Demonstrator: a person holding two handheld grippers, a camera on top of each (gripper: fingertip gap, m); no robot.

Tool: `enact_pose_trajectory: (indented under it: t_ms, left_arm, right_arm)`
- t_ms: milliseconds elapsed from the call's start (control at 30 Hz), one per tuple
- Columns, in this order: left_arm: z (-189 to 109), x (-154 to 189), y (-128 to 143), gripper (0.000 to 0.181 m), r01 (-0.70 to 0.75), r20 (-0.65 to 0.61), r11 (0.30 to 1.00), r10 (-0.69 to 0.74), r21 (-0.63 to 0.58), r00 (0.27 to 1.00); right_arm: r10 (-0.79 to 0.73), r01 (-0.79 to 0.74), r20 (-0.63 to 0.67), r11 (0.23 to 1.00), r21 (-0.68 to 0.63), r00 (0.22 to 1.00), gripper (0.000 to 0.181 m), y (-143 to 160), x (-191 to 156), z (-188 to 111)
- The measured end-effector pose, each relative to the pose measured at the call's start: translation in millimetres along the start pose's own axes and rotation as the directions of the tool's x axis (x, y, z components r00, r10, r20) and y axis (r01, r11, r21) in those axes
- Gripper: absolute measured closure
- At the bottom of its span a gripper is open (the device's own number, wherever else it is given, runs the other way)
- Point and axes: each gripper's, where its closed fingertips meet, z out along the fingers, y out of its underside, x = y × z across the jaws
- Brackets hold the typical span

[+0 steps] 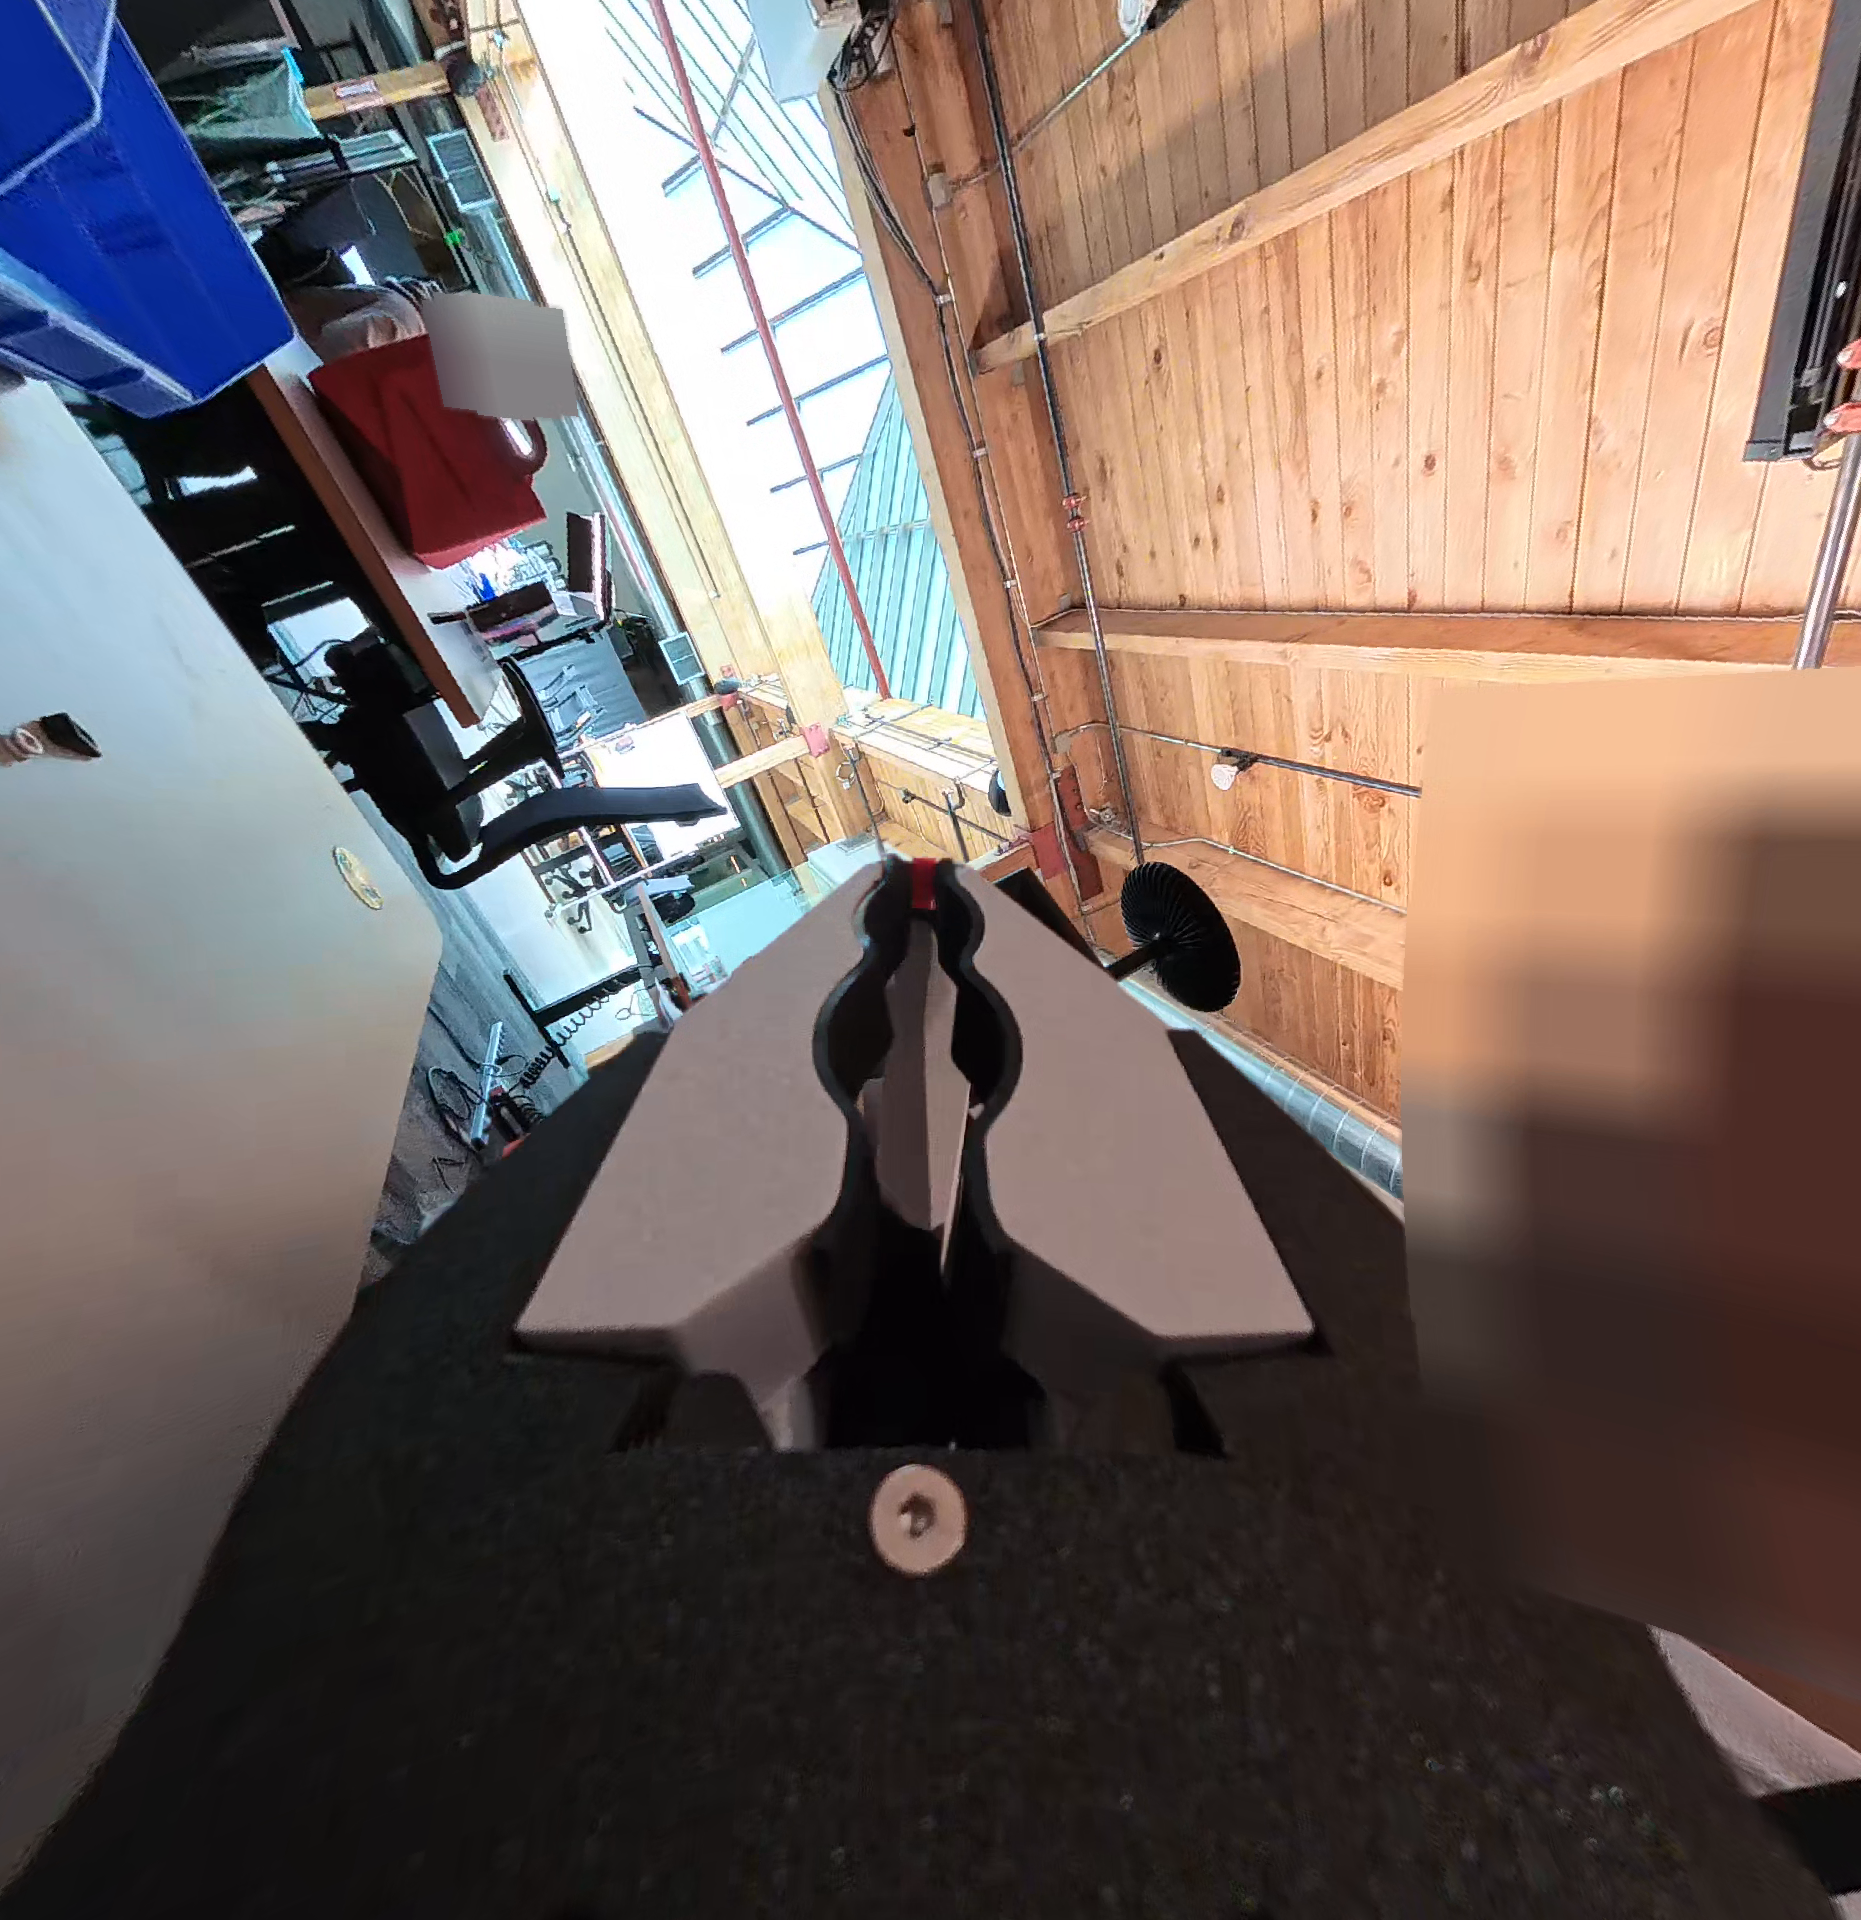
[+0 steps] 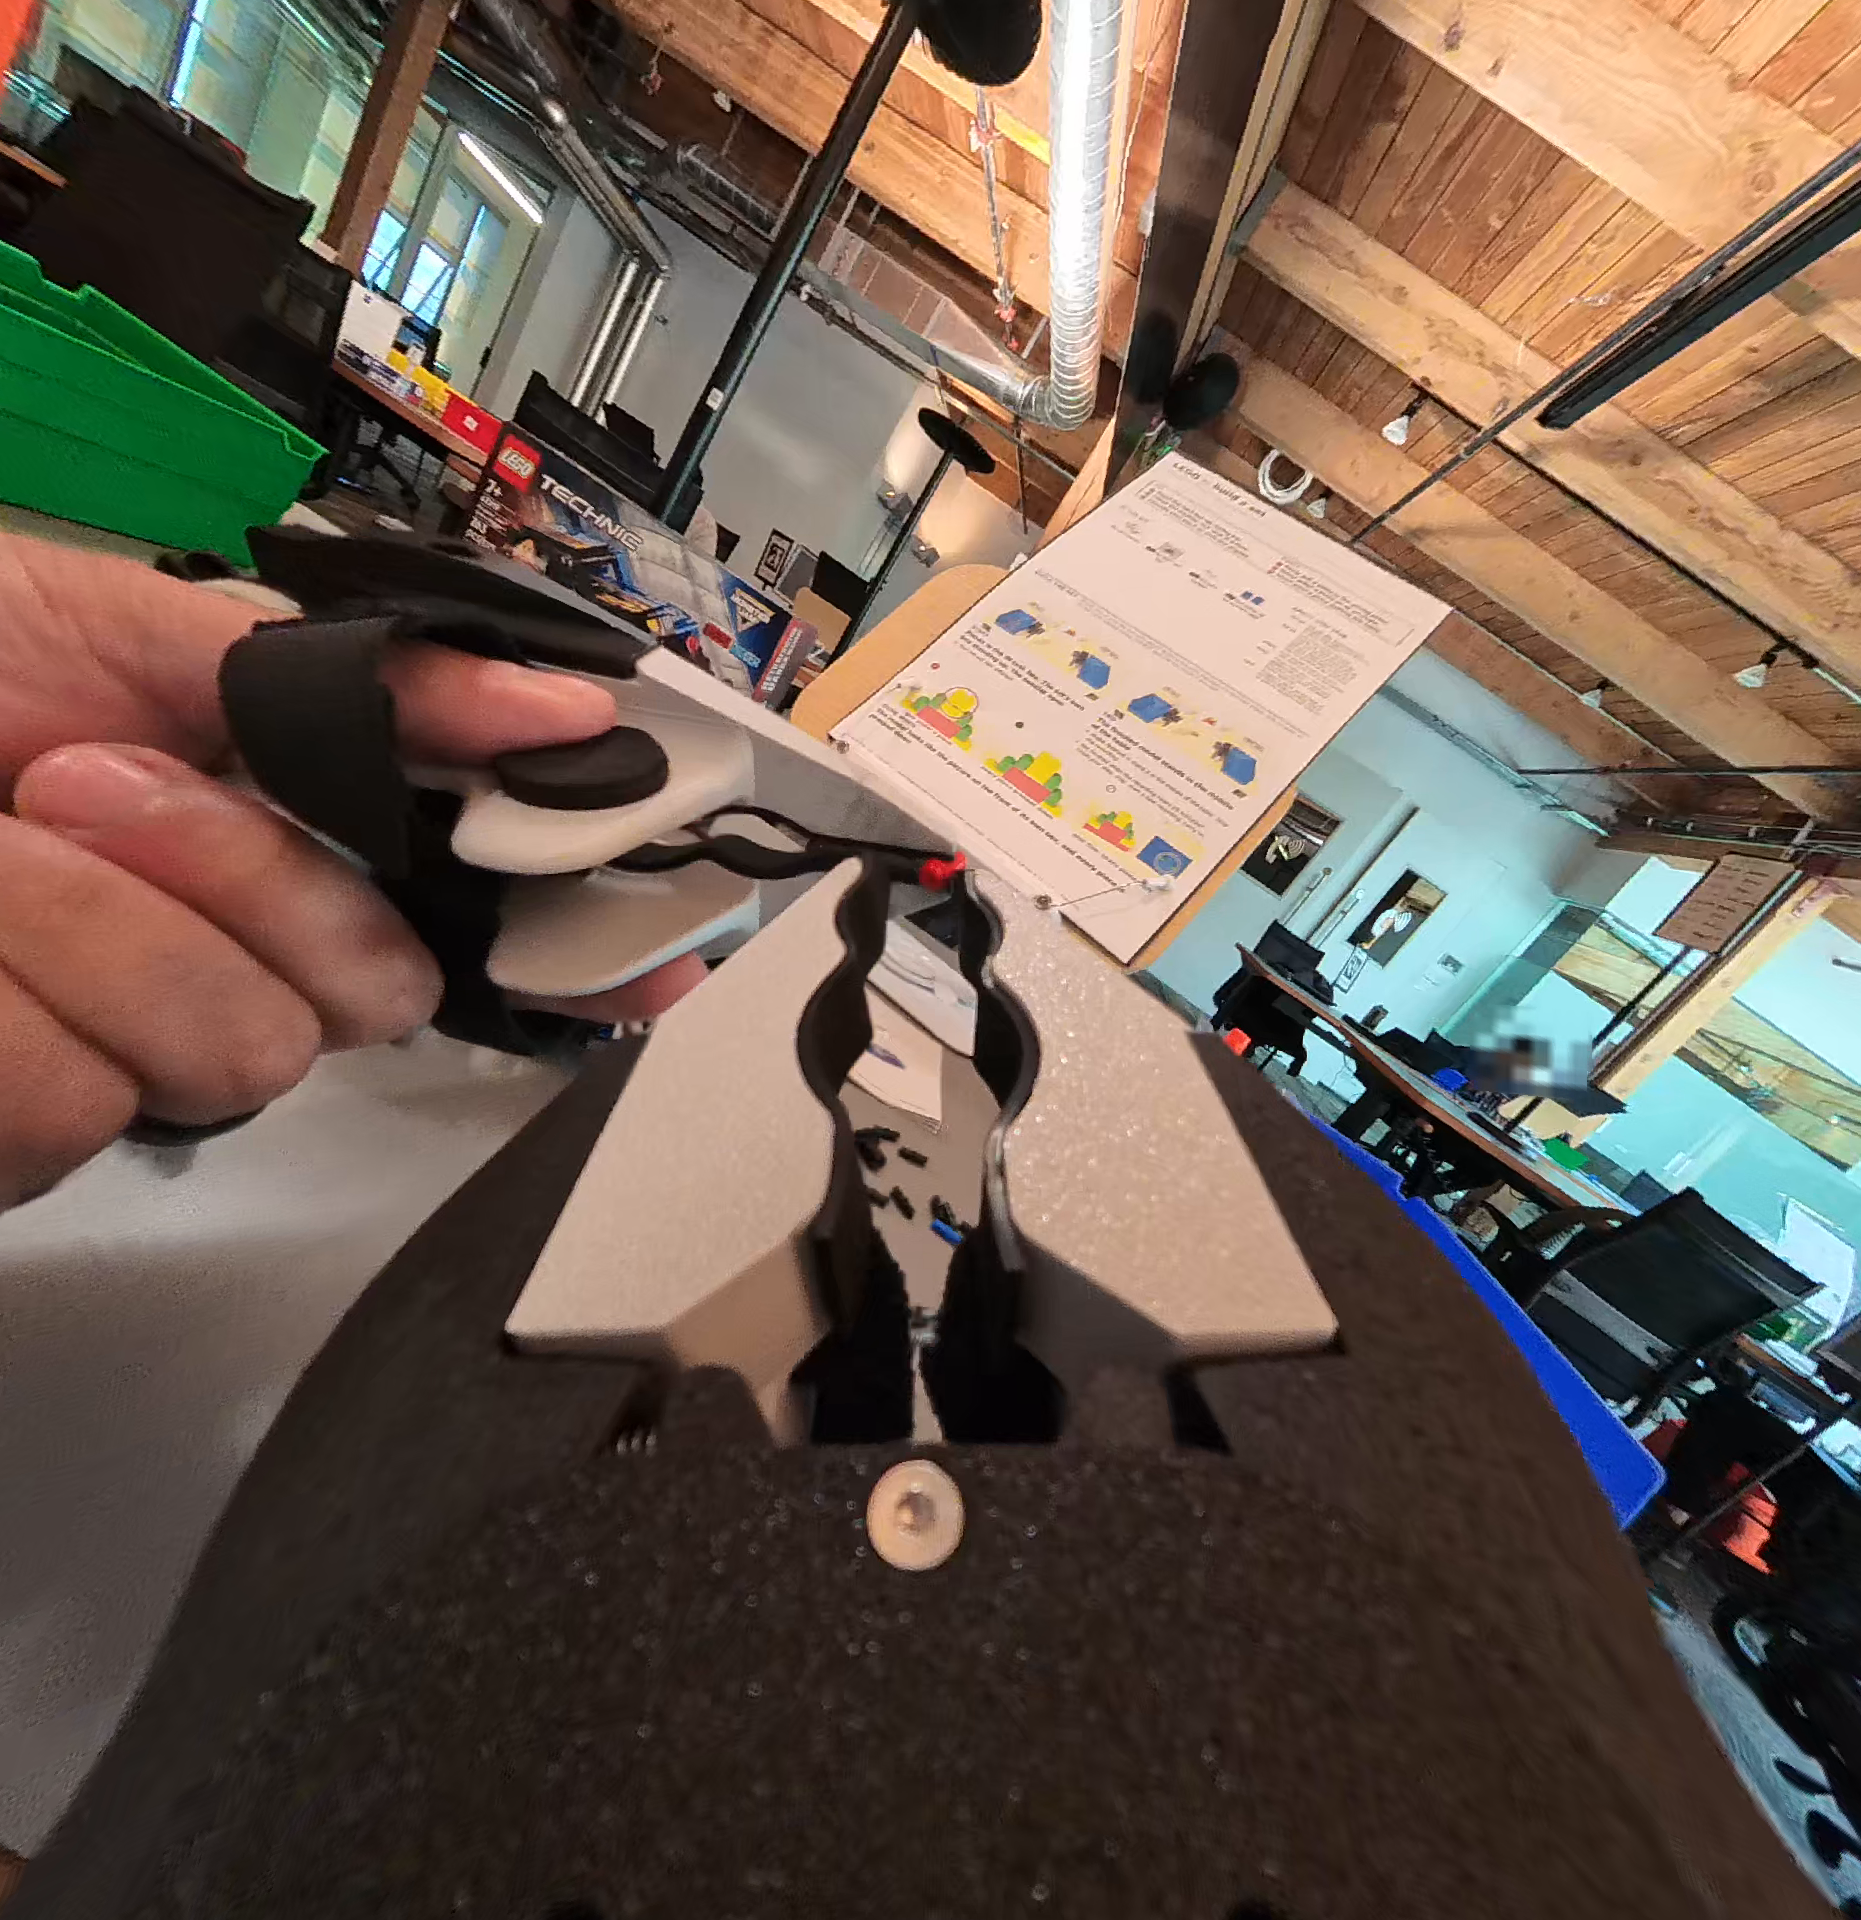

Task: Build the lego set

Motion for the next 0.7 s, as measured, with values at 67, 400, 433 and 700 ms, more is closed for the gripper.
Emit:
enact_pose_trajectory:
  t_ms: [67, 400, 433, 700]
  left_arm:
    - [1, 0, 1, 0.179, -0.001, 0.006, 1.0, 0.001, -0.002, 1.0]
    - [-9, 4, 22, 0.179, -0.129, 0.017, 0.964, 0.137, -0.234, 0.99]
    - [-13, 3, 25, 0.179, -0.151, 0.025, 0.95, 0.164, -0.272, 0.986]
    - [-51, 0, 48, 0.179, -0.197, 0.031, 0.778, 0.268, -0.597, 0.963]
  right_arm:
    - [-0.016, 0.016, 0.0, 1.0, -0.002, 1.0, 0.17, 1, 0, -1]
    - [0.015, -0.026, 0.19, 0.998, 0.053, 0.982, 0.176, -6, -8, -17]
    - [0.02, -0.034, 0.235, 0.998, 0.055, 0.972, 0.177, -6, -12, -18]
    - [0.104, -0.172, 0.597, 0.983, 0.058, 0.796, 0.177, -7, -53, -34]
